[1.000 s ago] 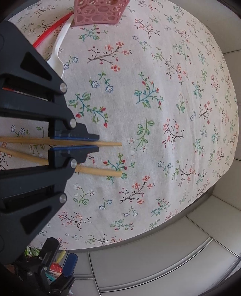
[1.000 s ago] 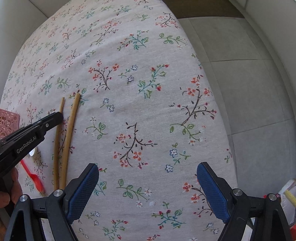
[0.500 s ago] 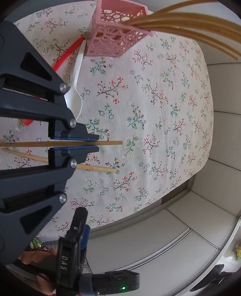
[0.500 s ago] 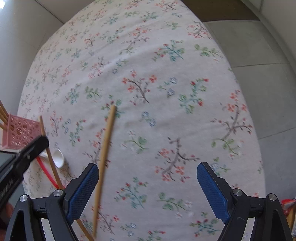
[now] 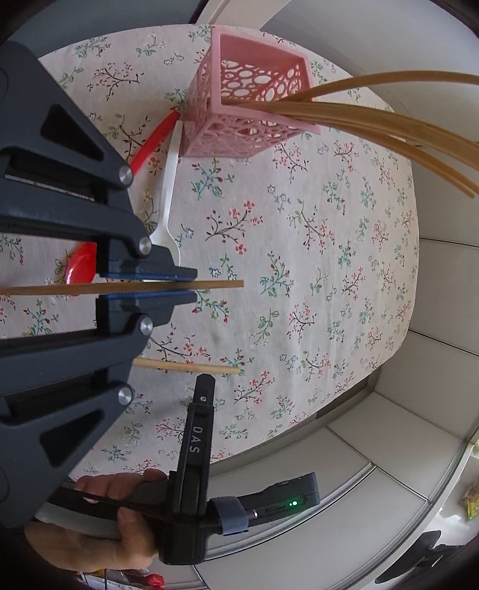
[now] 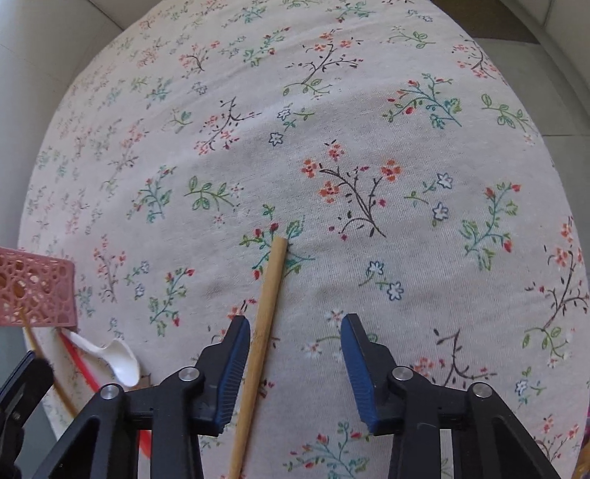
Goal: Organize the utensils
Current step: 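Hold the chopstick in the left tool while the right tool grasps the last chopstick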
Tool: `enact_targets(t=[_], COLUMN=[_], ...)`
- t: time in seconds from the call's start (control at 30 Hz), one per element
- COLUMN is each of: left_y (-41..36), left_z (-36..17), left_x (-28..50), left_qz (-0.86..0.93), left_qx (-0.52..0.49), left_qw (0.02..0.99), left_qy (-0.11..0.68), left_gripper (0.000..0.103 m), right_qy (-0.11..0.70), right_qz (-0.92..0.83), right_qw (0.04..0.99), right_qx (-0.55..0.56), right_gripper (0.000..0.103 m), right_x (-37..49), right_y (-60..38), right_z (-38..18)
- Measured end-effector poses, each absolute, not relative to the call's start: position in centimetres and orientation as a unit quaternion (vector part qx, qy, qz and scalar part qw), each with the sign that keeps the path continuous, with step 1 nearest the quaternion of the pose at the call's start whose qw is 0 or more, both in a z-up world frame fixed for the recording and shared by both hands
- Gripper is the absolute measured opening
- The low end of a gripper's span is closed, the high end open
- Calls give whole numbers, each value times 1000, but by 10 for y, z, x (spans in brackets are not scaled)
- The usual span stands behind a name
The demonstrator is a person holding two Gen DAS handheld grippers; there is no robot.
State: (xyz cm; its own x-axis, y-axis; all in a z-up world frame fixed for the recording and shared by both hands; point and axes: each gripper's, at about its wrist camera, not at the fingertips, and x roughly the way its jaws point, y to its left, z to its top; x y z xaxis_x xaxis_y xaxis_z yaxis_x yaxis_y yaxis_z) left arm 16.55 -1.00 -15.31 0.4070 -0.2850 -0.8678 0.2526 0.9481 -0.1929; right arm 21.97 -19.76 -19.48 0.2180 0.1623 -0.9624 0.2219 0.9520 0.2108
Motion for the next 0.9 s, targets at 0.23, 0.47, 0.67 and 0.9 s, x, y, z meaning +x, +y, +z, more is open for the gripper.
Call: enact_targets(t=[0.23, 0.47, 0.67, 0.9], left_y=[-5, -2, -4, 0], left_z=[-155, -158, -154, -141], left_x=[165, 165, 161, 153], left_qz=[-153, -148, -148, -150], left_qx=[-12, -11, -7, -4], left_qw=[838, 837, 841, 851], left_qy=[524, 527, 521, 503], left_gripper=[6, 6, 6, 6], right_qy=[627, 624, 617, 580], right_qz=[-28, 3, 21, 41], right_qw=[768, 772, 780, 805], right_qx=[128, 119, 100, 117], right_gripper=[38, 14, 5, 4], right_x=[227, 225, 220, 204], right_y=[-188, -181, -173, -181], right_z=[-203, -205, -200, -169])
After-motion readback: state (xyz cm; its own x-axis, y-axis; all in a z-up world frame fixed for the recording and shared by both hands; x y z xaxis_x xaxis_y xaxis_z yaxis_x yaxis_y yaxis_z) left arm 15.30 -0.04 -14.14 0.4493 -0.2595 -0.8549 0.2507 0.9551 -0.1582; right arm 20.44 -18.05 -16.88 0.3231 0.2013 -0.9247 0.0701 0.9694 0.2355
